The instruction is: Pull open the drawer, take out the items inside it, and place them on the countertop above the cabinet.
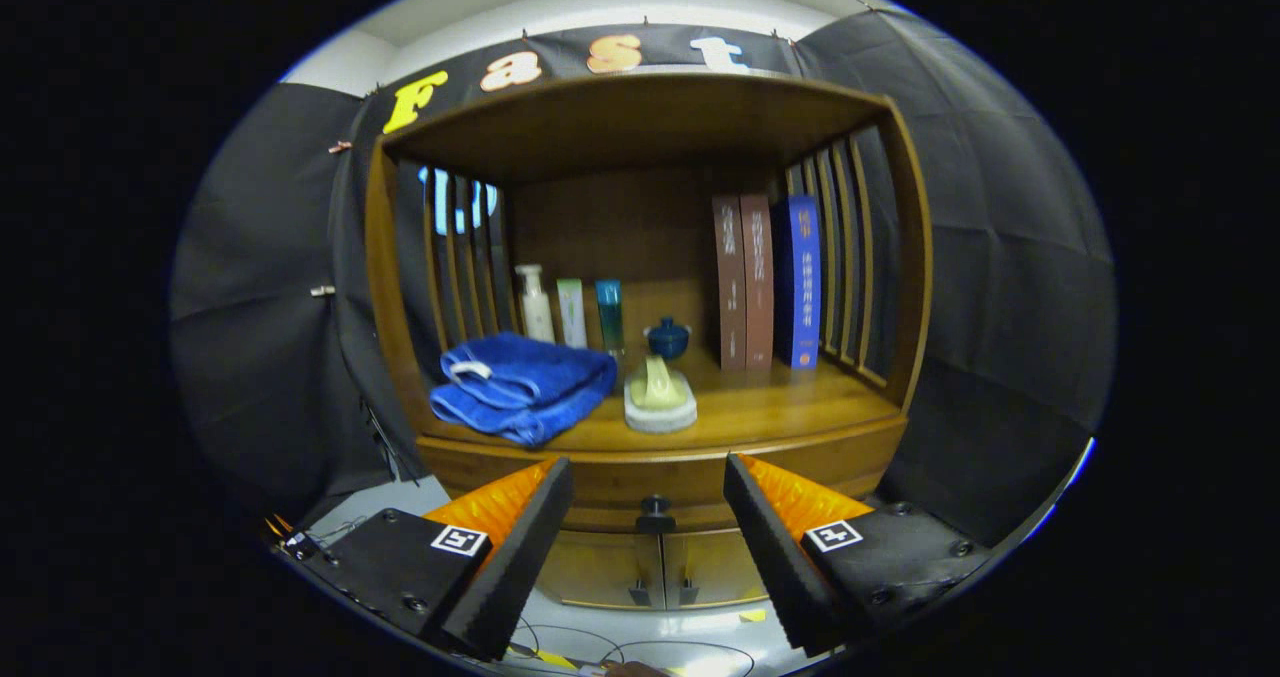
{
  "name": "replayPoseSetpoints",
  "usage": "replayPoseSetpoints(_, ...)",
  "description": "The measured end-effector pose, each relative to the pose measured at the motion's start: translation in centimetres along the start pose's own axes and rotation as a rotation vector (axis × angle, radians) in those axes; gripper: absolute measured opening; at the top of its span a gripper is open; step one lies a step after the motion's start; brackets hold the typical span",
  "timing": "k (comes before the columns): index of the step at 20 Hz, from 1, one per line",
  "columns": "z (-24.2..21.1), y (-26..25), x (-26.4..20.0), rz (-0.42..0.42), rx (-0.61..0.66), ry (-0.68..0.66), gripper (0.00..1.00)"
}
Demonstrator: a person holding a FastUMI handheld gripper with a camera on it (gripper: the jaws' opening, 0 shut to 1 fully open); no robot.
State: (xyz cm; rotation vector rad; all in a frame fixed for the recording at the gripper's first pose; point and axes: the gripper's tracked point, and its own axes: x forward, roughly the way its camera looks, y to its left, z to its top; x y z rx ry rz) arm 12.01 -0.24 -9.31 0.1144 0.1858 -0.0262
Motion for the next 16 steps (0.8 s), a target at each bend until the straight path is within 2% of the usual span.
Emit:
replayPoseSetpoints(6,6.6,0.8,-5.6,0.017,-0.048,-0.131,0.99)
replayPoseSetpoints(11,8.2,1.2,-7.8,0.036,-0.041,-0.163,0.99)
replayPoseSetpoints(16,7.9,1.6,-8.6,0.054,-0.039,-0.158,0.99)
